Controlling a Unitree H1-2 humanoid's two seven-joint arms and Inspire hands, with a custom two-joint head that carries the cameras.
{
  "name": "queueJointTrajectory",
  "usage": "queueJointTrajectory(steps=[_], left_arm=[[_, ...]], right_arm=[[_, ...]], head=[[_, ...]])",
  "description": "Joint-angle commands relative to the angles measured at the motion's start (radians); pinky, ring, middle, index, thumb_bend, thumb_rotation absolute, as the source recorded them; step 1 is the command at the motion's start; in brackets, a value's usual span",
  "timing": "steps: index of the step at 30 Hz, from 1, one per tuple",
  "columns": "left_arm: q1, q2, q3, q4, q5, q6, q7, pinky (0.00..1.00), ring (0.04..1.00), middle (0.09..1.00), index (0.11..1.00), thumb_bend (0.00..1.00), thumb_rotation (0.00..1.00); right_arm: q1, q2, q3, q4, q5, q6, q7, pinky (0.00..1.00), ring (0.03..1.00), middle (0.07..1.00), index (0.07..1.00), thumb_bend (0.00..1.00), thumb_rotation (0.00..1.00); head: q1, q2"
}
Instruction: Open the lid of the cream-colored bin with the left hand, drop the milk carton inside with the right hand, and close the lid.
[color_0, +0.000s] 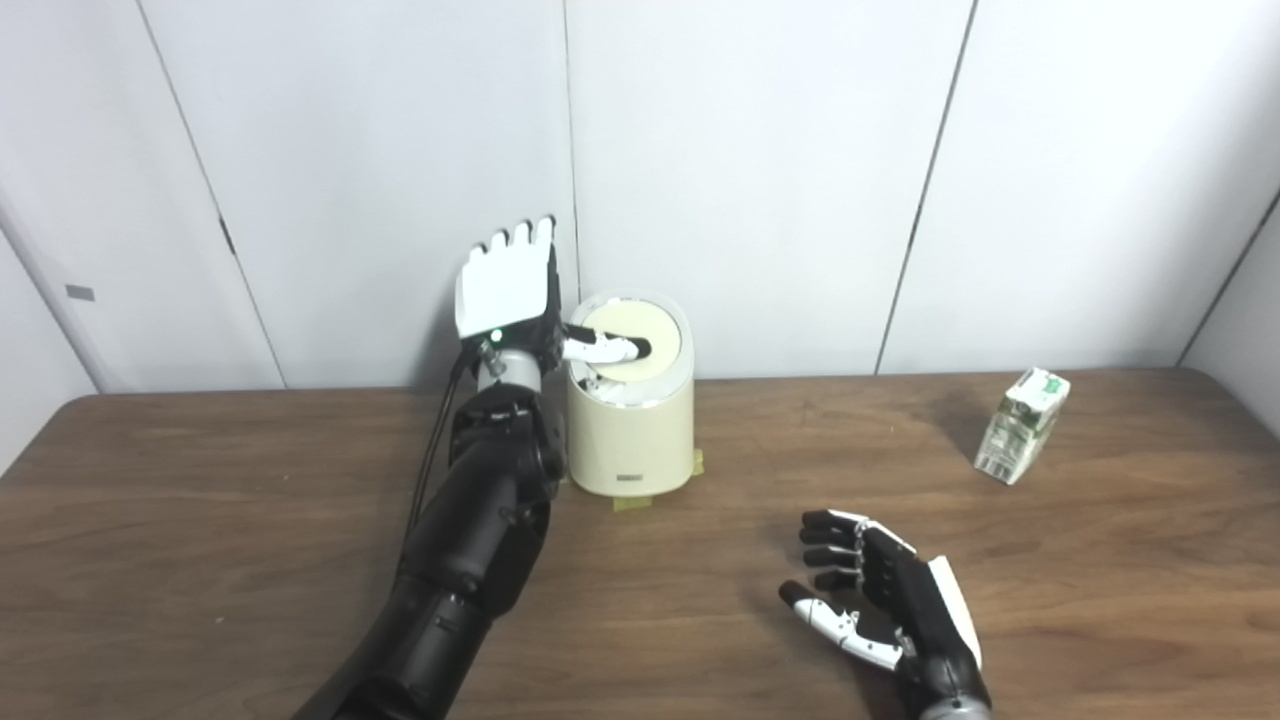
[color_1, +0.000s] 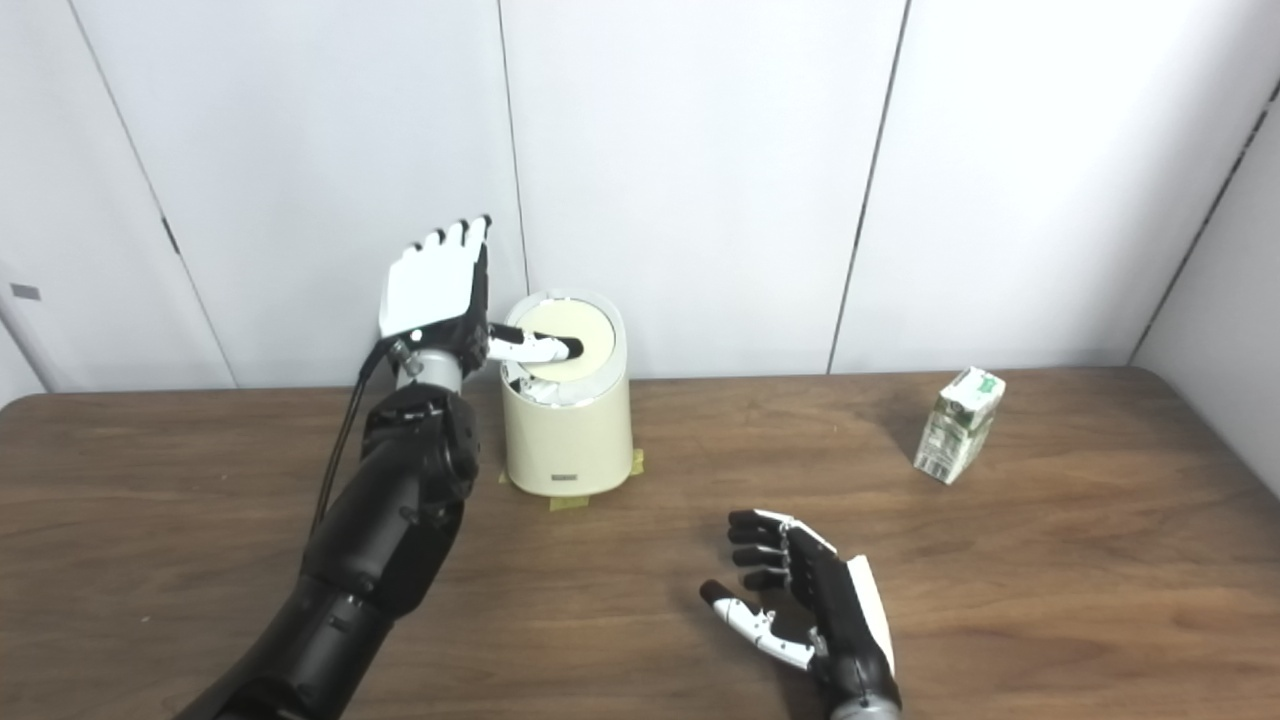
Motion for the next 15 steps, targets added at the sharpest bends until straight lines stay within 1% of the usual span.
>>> queueJointTrajectory(steps=[1,2,3,5,6,9,11,12,13,14,15], left_arm=[[-0.015,0.035,-0.005,0.011,0.076,0.011,-0.033,1.0,1.0,1.0,1.0,0.89,0.01],[-0.014,0.04,-0.008,0.012,0.094,0.011,-0.044,1.0,1.0,1.0,1.0,0.83,0.0],[-0.013,0.045,-0.012,0.012,0.111,0.011,-0.059,1.0,1.0,1.0,1.0,0.8,0.0],[-0.013,0.053,-0.02,0.014,0.137,0.011,-0.077,1.0,1.0,1.0,1.0,0.76,0.0],[-0.012,0.056,-0.025,0.015,0.15,0.011,-0.083,1.0,1.0,1.0,1.0,0.73,0.0],[-0.008,0.066,-0.041,0.024,0.166,0.011,-0.08,1.0,1.0,1.0,1.0,0.63,0.0],[-0.002,0.069,-0.048,0.03,0.147,0.011,-0.067,1.0,1.0,1.0,1.0,0.62,0.0],[0.0,0.07,-0.05,0.032,0.139,0.011,-0.062,1.0,1.0,1.0,1.0,0.7,0.0],[0.005,0.067,-0.042,0.027,0.118,0.011,-0.059,1.0,1.0,1.0,1.0,0.76,0.04],[0.008,0.063,-0.034,0.022,0.101,0.011,-0.058,1.0,1.0,1.0,1.0,0.86,0.21],[0.011,0.06,-0.029,0.019,0.089,0.011,-0.057,1.0,1.0,1.0,1.0,0.86,0.23]], right_arm=[[-0.013,-0.005,0.009,-0.003,-0.006,-0.003,0.015,0.59,0.662,0.689,0.679,0.3,0.0],[-0.012,-0.005,0.01,-0.008,-0.006,0.001,0.016,0.59,0.662,0.689,0.679,0.3,0.0],[-0.011,-0.004,0.01,-0.012,-0.005,0.005,0.017,0.59,0.659,0.686,0.676,0.3,0.0],[-0.01,-0.004,0.009,-0.015,-0.003,0.01,0.017,0.59,0.66,0.687,0.677,0.3,0.0],[-0.01,-0.004,0.009,-0.016,-0.001,0.012,0.018,0.59,0.66,0.687,0.677,0.3,0.0],[-0.01,-0.005,0.011,-0.018,-0.007,0.017,0.018,0.59,0.659,0.687,0.676,0.3,0.0],[-0.011,-0.007,0.013,-0.024,-0.008,0.031,0.023,0.59,0.662,0.691,0.68,0.3,0.0],[-0.011,-0.008,0.014,-0.026,-0.009,0.037,0.024,0.6,0.665,0.695,0.685,0.3,0.0],[-0.012,-0.009,0.015,-0.027,-0.011,0.04,0.024,0.6,0.666,0.696,0.686,0.3,0.0],[-0.012,-0.01,0.016,-0.027,-0.013,0.04,0.023,0.6,0.668,0.697,0.688,0.3,0.0],[-0.012,-0.01,0.017,-0.026,-0.014,0.04,0.022,0.6,0.668,0.697,0.688,0.3,0.0]], head=[[0.001,0.006],[0.001,0.006],[0.002,0.007],[0.002,0.008],[0.001,0.009],[0.001,0.009],[-0.002,0.008],[-0.002,0.008],[-0.001,0.007],[-0.001,0.007],[-0.001,0.007]])
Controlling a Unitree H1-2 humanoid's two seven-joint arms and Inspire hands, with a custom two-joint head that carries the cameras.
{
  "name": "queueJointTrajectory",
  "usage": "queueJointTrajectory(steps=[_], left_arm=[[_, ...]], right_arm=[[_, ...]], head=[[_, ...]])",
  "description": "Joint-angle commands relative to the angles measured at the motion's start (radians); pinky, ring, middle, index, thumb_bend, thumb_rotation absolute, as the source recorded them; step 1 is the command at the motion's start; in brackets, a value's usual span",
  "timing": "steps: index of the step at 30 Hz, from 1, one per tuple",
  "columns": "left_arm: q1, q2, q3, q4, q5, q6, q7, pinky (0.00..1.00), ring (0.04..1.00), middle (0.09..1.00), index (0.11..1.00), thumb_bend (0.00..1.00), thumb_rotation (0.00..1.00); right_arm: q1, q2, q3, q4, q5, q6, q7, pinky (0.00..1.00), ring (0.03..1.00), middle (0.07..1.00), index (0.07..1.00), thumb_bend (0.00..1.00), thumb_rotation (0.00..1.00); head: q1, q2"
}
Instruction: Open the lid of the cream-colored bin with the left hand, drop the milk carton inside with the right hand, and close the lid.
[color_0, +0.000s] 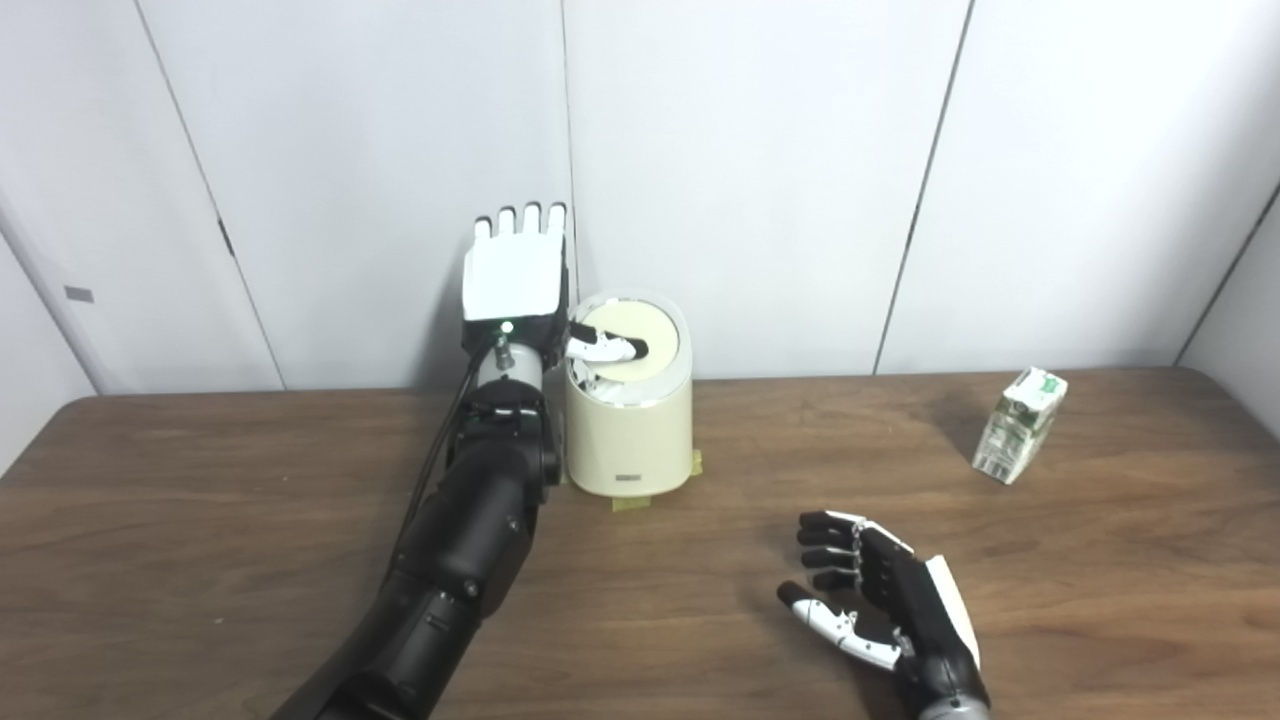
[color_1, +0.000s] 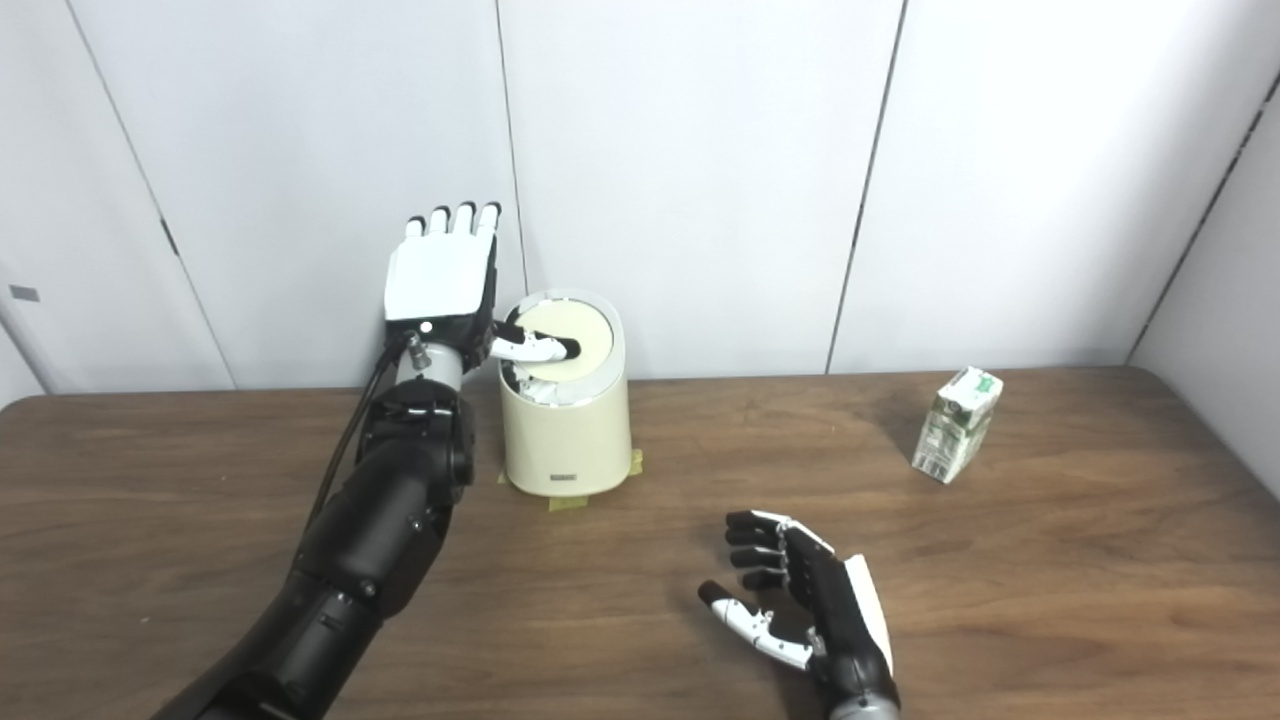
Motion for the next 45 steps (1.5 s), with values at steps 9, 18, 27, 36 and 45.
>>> queueJointTrajectory(steps=[9,18,27,36,45], left_arm=[[0.027,-0.053,0.177,-0.104,-0.38,-0.006,0.043,1.0,1.0,1.0,1.0,0.64,1.0],[0.09,-0.068,0.185,-0.375,-0.595,-0.027,0.032,1.0,1.0,1.0,1.0,0.66,1.0],[0.218,-0.033,0.185,-0.602,-0.666,-0.024,0.026,1.0,1.0,1.0,1.0,0.58,1.0],[0.407,-0.021,0.203,-0.744,-0.754,-0.093,0.065,0.99,1.0,1.0,1.0,0.48,1.0],[0.628,-0.051,0.282,-0.796,-1.09,-0.397,0.097,0.84,0.907,0.937,0.937,0.2,1.0]], right_arm=[[-0.012,0.0,0.008,-0.012,-0.006,0.012,0.015,0.58,0.657,0.693,0.684,0.31,0.0],[-0.017,-0.003,0.01,-0.004,-0.01,0.008,0.014,0.58,0.654,0.689,0.679,0.3,0.0],[-0.02,-0.005,0.013,0.009,-0.012,-0.012,0.013,0.57,0.647,0.684,0.674,0.3,0.0],[-0.018,0.0,0.008,0.008,-0.003,-0.004,0.013,0.58,0.653,0.686,0.676,0.31,0.0],[-0.012,0.009,0.004,-0.013,0.011,-0.004,0.008,0.58,0.66,0.689,0.676,0.31,0.0]], head=[[-0.002,0.0],[0.004,-0.002],[0.001,-0.006],[-0.001,-0.007],[-0.009,-0.01]])
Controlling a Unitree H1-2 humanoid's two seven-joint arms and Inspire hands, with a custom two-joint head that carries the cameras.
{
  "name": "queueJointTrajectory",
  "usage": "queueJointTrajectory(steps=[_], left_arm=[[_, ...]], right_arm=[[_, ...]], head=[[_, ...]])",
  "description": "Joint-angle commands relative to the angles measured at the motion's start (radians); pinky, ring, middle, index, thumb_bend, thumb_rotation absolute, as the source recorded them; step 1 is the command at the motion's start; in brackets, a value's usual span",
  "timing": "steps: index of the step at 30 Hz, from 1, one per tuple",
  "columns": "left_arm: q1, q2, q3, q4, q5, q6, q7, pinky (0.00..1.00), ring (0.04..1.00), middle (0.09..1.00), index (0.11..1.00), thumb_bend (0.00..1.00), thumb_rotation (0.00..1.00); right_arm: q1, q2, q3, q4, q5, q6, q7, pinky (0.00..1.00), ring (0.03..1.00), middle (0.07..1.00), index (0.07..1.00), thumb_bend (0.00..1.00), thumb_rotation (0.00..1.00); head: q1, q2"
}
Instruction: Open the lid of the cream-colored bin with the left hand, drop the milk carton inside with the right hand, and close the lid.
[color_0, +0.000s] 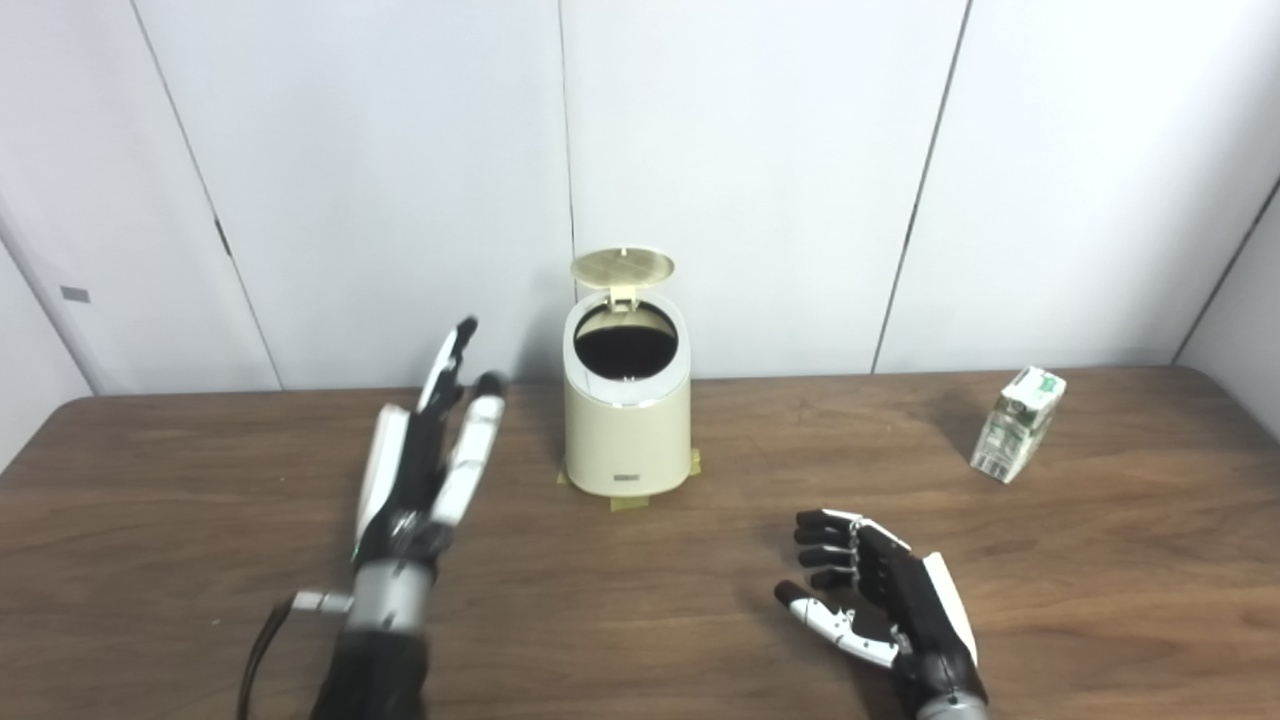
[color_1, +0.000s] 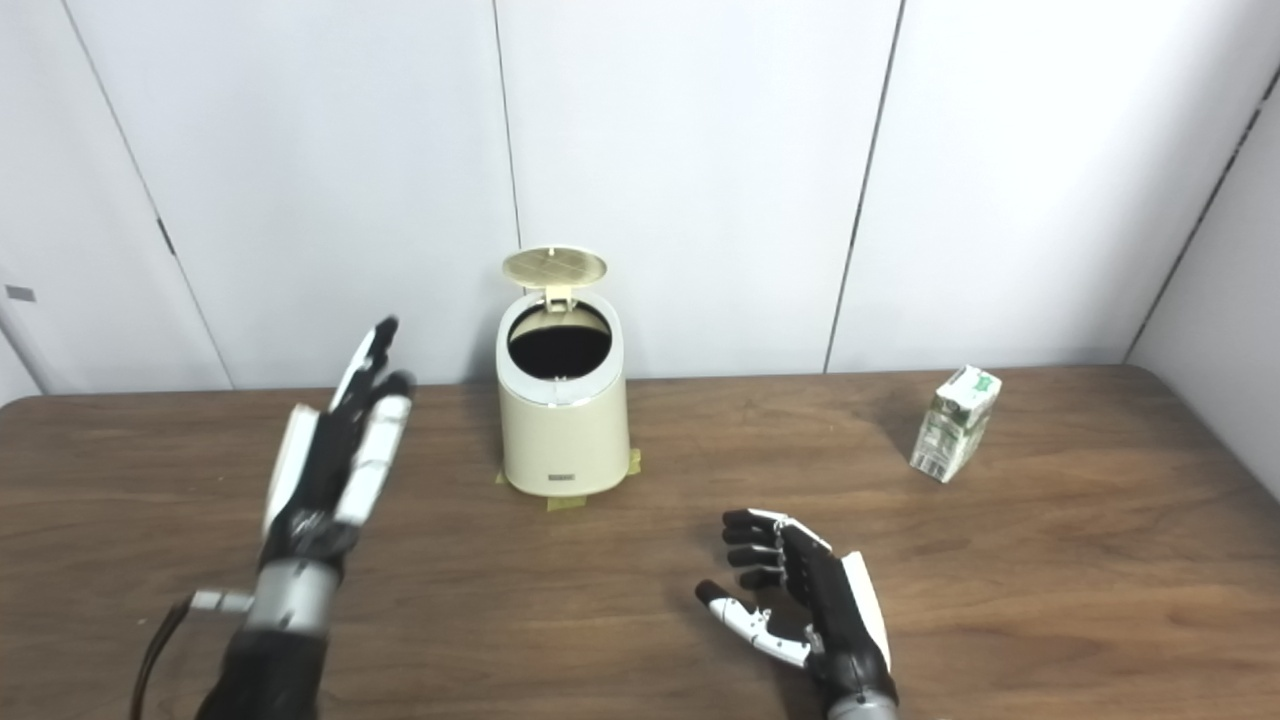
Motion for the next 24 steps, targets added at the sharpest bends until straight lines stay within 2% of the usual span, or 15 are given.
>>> queueJointTrajectory(steps=[1,3,6,11,14,16,18,19,20,22,23,24], left_arm=[[0.002,-0.003,0.023,-0.045,-0.109,-0.09,-0.002,0.84,0.902,0.932,0.931,0.18,1.0],[0.048,-0.004,0.039,-0.055,-0.182,-0.122,-0.015,0.83,0.885,0.917,0.912,0.16,1.0],[0.11,-0.001,0.049,-0.056,-0.242,-0.169,-0.023,0.82,0.871,0.889,0.883,0.16,0.92],[0.19,0.007,0.048,-0.039,-0.275,-0.196,-0.032,0.8,0.869,0.89,0.882,0.18,0.82],[0.219,0.009,0.048,-0.02,-0.285,-0.211,-0.039,0.81,0.876,0.899,0.892,0.16,0.82],[0.233,0.008,0.05,-0.01,-0.292,-0.215,-0.043,0.81,0.876,0.897,0.887,0.15,0.83],[0.242,0.006,0.052,-0.001,-0.307,-0.218,-0.047,0.81,0.874,0.893,0.878,0.14,0.8],[0.248,0.006,0.052,0.004,-0.31,-0.22,-0.048,0.81,0.874,0.892,0.877,0.14,0.79],[0.253,0.007,0.052,0.009,-0.311,-0.225,-0.05,0.82,0.876,0.892,0.875,0.15,0.78],[0.261,0.009,0.051,0.013,-0.311,-0.231,-0.054,0.82,0.879,0.895,0.877,0.15,0.78],[0.265,0.01,0.05,0.015,-0.312,-0.236,-0.056,0.83,0.886,0.902,0.884,0.14,0.77],[0.267,0.011,0.05,0.017,-0.312,-0.239,-0.058,0.83,0.888,0.904,0.886,0.14,0.78]], right_arm=[[-0.007,0.013,0.003,-0.024,0.006,0.003,0.009,0.58,0.659,0.688,0.674,0.31,0.0],[-0.005,0.024,-0.004,-0.033,0.016,-0.005,0.0,0.57,0.654,0.683,0.668,0.31,0.0],[-0.003,0.042,-0.017,-0.048,0.046,-0.021,-0.003,0.56,0.645,0.669,0.658,0.31,0.0],[-0.015,0.049,-0.038,-0.094,0.056,-0.016,-0.008,0.56,0.634,0.654,0.648,0.31,0.11],[-0.041,0.046,-0.06,-0.147,0.035,-0.022,-0.024,0.55,0.626,0.649,0.646,0.33,0.17],[-0.068,0.03,-0.08,-0.18,0.02,-0.032,-0.029,0.56,0.628,0.651,0.65,0.35,0.18],[-0.1,0.008,-0.109,-0.203,0.019,-0.018,-0.027,0.63,0.683,0.688,0.679,0.44,0.23],[-0.126,-0.018,-0.133,-0.187,0.03,-0.045,-0.027,0.64,0.694,0.696,0.684,0.46,0.24],[-0.152,-0.037,-0.155,-0.179,0.042,-0.056,-0.029,0.66,0.709,0.711,0.697,0.55,0.3],[-0.198,-0.069,-0.185,-0.178,0.035,-0.063,-0.037,0.65,0.705,0.711,0.688,0.66,0.37],[-0.222,-0.084,-0.201,-0.185,0.036,-0.05,-0.038,0.61,0.682,0.688,0.676,0.74,0.43],[-0.237,-0.094,-0.211,-0.189,0.037,-0.043,-0.039,0.6,0.679,0.69,0.677,0.76,0.43]], head=[[-0.001,0.001],[-0.002,0.002],[-0.006,0.003],[-0.017,0.003],[-0.021,0.005],[-0.026,0.006],[-0.032,0.006],[-0.034,0.006],[-0.036,0.007],[-0.036,0.007],[-0.036,0.007],[-0.036,0.007]])
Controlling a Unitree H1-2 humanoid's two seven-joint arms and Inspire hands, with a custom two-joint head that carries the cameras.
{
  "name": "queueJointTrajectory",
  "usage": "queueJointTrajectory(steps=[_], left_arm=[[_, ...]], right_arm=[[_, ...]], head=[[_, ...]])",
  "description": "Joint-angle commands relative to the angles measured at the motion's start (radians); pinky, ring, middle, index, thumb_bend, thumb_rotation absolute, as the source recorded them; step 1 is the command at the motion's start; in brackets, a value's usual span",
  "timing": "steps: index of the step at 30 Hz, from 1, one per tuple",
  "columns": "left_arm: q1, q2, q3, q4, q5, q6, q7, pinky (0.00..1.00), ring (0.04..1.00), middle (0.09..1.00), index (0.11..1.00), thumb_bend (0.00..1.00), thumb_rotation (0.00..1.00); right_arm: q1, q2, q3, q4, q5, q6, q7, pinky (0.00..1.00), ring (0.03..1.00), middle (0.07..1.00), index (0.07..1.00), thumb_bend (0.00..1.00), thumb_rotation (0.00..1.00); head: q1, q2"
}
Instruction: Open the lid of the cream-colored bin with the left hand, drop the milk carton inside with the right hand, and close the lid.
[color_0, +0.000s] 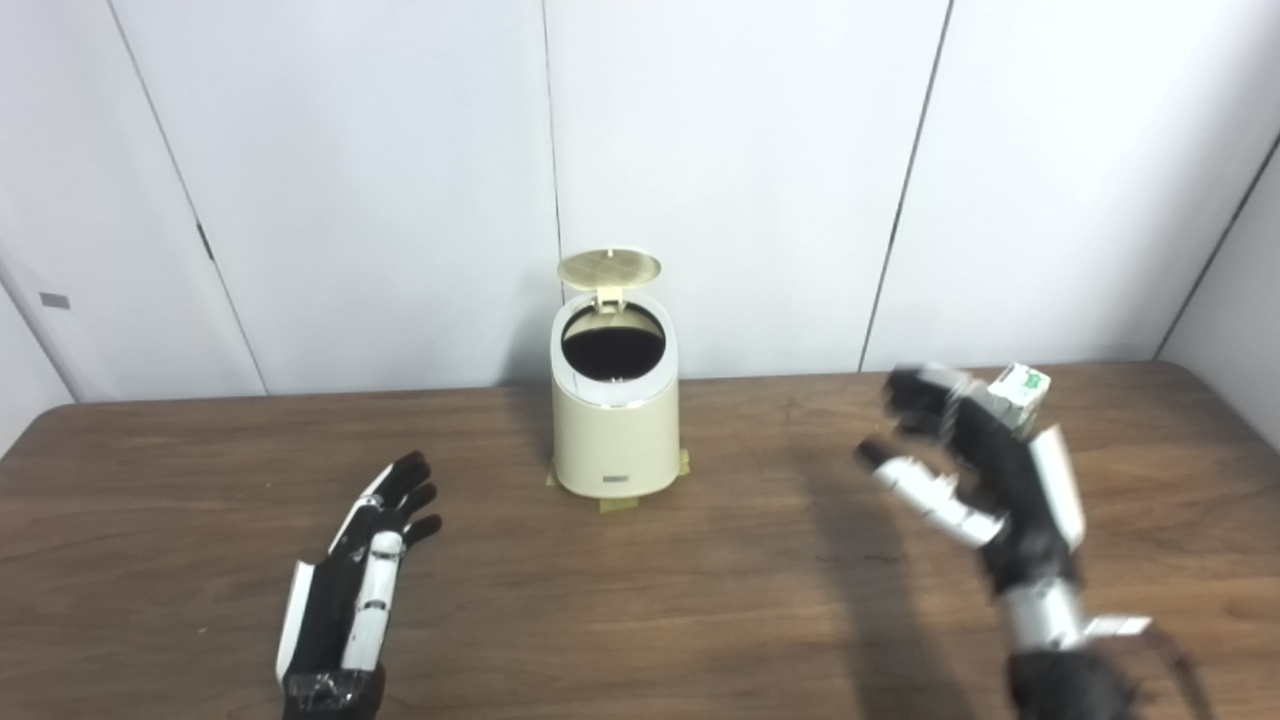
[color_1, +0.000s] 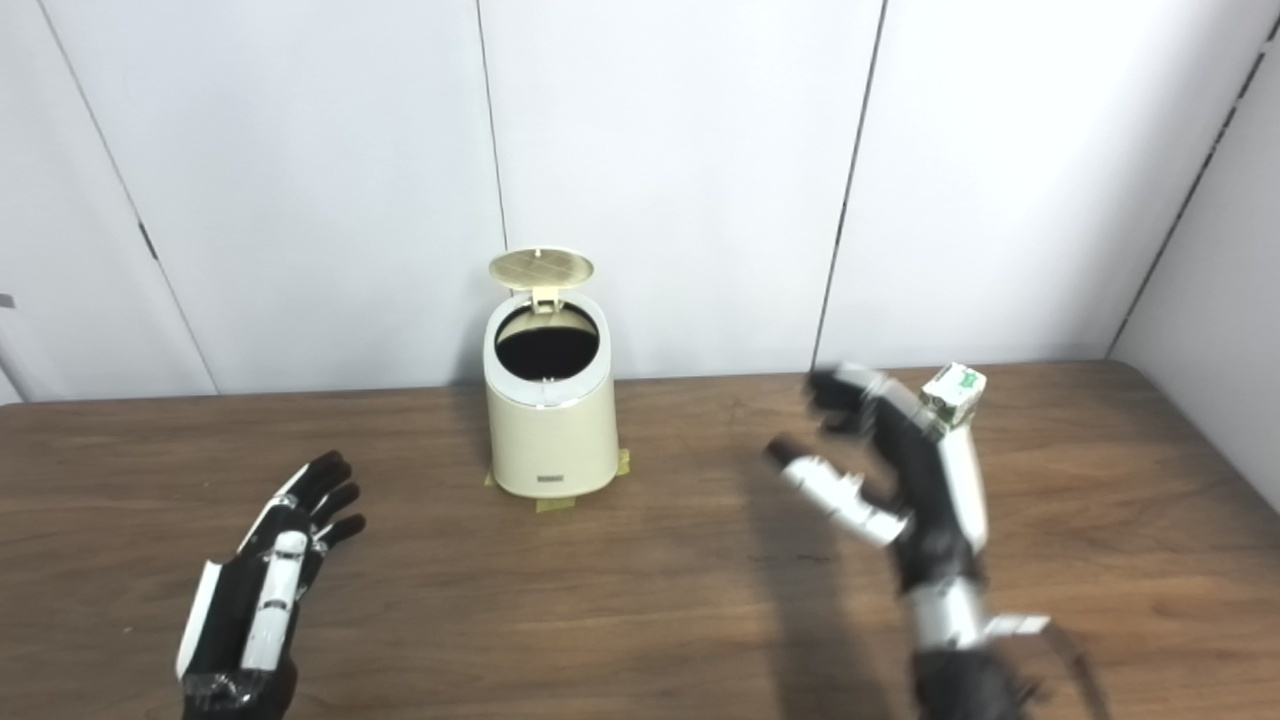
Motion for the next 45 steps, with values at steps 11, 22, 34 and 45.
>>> queueJointTrajectory(steps=[11,22,34,45], left_arm=[[0.056,0.015,0.005,-0.002,-0.04,-0.065,-0.029,0.83,0.883,0.899,0.883,0.24,0.76],[0.055,0.019,0.028,-0.002,-0.052,-0.059,-0.039,0.84,0.881,0.895,0.878,0.27,0.78],[0.043,0.034,0.055,0.005,-0.085,-0.052,-0.06,0.87,0.895,0.903,0.876,0.29,0.75],[0.03,0.041,0.072,0.023,-0.085,-0.073,-0.074,0.86,0.888,0.892,0.864,0.3,0.73]], right_arm=[[-0.203,-0.114,-0.135,-0.031,-0.029,0.078,-0.042,0.53,0.7,0.725,0.726,0.92,0.51],[-0.295,-0.184,-0.182,0.094,0.036,0.188,-0.023,0.53,0.776,0.845,0.853,0.85,0.34],[-0.29,-0.206,-0.156,0.335,0.046,0.13,-0.029,0.72,0.889,0.95,0.979,0.79,0.39],[-0.292,-0.193,-0.197,0.507,0.219,0.075,0.009,1.0,0.903,1.0,1.0,0.97,0.49]], head=[[-0.025,0.007],[-0.054,0.01],[-0.098,0.01],[-0.113,0.01]])
